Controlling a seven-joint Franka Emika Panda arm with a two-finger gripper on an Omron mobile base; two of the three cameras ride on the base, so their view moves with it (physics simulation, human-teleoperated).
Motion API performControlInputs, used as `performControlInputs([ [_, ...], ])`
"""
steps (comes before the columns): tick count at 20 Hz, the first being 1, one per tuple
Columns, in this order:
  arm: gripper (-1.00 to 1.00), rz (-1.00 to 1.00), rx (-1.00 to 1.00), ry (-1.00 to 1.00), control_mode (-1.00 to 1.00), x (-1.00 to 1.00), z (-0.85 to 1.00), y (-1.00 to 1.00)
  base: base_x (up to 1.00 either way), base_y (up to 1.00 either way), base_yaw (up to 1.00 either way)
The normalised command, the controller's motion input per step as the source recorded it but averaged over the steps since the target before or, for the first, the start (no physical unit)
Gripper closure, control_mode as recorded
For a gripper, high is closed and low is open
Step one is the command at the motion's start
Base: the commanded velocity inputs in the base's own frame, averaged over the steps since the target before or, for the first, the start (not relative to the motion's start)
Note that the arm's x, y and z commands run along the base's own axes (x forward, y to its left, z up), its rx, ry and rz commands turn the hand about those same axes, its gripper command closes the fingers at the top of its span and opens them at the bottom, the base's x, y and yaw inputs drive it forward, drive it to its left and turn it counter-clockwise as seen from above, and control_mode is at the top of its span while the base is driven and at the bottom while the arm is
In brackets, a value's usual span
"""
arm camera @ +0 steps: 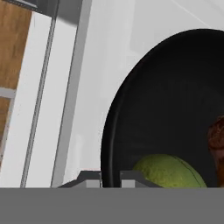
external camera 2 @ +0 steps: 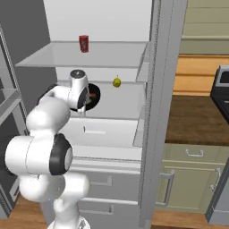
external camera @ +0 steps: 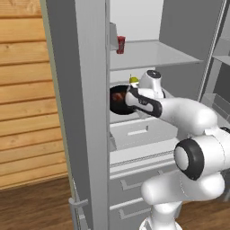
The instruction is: Pick the chicken drumstick and lime from their plates and place them in the bowl. Then put the bowl in the fridge.
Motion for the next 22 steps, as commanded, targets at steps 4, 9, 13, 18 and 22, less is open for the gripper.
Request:
performControlInputs([
  [4,1.00,0.01,0.00,0.06,-1.00,0.30,-0.20,0.07,0.00,0.00,0.00],
  [9,-1.00,0.01,0.00,0.00,-1.00,0.03,-0.26,0.00,0.00,0.00,0.00],
  [13,-1.00,0.00,0.00,0.00,-1.00,0.05,-0.01,0.04,0.00,0.00,0.00],
  [18,-1.00,0.00,0.00,-0.04,-1.00,0.00,0.00,0.04,0.00,0.00,0.00],
  [22,-1.00,0.00,0.00,-0.01,-1.00,-0.01,0.00,0.00,0.00,0.00,0.00],
])
